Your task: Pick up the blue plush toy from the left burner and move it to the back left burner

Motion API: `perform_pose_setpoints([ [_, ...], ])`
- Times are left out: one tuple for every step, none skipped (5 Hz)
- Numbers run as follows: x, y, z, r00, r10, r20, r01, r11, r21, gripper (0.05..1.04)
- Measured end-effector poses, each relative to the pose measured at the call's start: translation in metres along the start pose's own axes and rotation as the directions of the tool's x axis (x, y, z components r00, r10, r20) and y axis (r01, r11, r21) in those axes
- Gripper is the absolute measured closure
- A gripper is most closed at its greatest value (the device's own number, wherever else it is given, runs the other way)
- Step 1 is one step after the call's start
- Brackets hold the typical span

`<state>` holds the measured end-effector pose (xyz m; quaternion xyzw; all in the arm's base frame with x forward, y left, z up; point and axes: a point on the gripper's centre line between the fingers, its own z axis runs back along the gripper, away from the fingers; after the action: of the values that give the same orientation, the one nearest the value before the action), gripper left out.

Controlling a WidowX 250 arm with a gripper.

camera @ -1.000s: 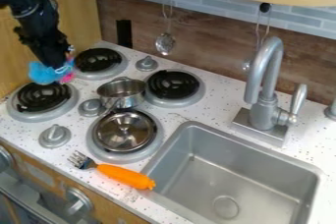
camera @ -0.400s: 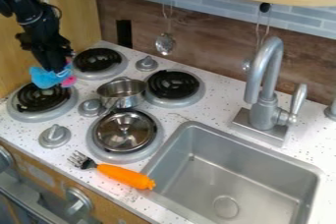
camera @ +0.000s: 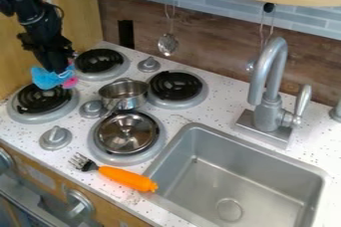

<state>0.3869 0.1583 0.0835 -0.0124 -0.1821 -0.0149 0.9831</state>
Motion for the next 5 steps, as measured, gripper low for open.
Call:
perform_pose_setpoints([
  [-0.002, -0.009, -0.001, 1.0, -0.011, -0.028, 0.011, 1.0, -0.024, 0.846],
  [0.002, -0.015, 0.001, 0.998, -0.054, -0.022, 0.053, 0.998, -0.029, 0.846],
  [0.007, -0.019, 0.006, 0.994, -0.107, -0.005, 0.106, 0.994, -0.025, 0.846],
  [0.014, -0.024, 0.011, 0.992, -0.129, 0.003, 0.129, 0.991, -0.039, 0.846],
  [0.018, -0.036, 0.01, 0.988, -0.152, 0.0, 0.152, 0.987, -0.053, 0.846],
])
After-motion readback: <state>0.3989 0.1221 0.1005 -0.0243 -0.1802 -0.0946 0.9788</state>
